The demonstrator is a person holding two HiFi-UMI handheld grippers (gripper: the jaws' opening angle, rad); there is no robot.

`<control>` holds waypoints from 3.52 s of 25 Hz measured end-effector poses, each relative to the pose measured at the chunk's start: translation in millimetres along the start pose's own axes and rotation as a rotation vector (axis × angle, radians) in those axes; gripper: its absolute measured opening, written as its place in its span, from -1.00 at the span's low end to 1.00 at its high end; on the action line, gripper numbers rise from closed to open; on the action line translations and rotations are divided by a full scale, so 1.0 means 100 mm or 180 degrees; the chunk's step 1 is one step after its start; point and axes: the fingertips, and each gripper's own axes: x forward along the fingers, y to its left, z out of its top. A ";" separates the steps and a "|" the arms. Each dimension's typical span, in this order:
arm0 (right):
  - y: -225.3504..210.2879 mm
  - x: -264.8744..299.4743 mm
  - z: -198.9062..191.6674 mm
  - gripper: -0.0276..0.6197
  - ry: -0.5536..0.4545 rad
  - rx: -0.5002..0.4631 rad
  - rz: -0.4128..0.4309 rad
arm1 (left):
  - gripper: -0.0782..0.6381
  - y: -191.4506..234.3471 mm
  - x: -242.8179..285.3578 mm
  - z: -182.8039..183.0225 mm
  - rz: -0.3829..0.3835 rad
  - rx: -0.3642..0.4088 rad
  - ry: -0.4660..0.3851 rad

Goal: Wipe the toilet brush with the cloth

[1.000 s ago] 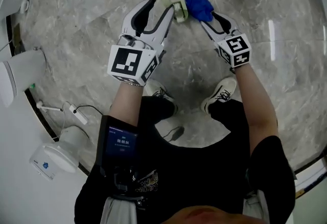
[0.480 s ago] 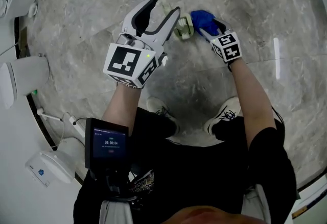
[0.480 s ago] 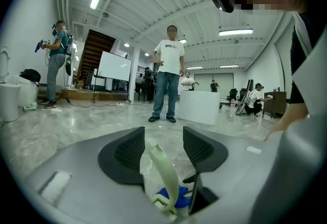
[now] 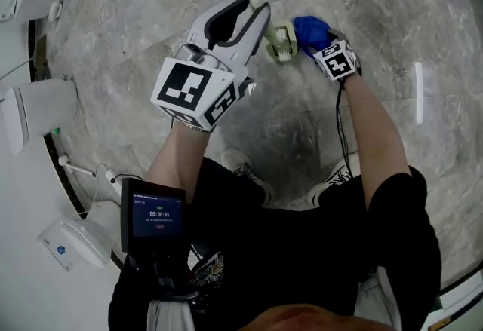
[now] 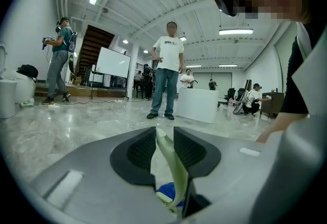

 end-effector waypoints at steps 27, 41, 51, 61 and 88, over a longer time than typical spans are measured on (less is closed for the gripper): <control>0.85 0.04 1.49 -0.49 -0.0137 -0.3033 0.0889 | -0.45 -0.08 -0.06 0.02 -0.0056 -0.0078 0.0030; 0.12 -0.35 0.77 -0.50 0.0168 -0.1817 0.0650 | -0.45 -0.01 -0.01 0.03 -0.0059 0.0006 0.0011; 0.91 -0.74 -0.11 -0.50 0.0536 -0.1783 0.1446 | -0.45 0.12 0.04 -0.02 0.0022 -0.0021 0.0107; 1.78 -0.37 0.69 -0.50 0.0058 0.0628 0.1465 | -0.45 0.08 0.09 -0.02 -0.0023 -0.0001 0.0116; -0.27 -0.69 0.65 -0.53 -0.0203 0.1313 0.0272 | -0.46 0.09 0.06 -0.03 -0.0003 0.0076 0.0149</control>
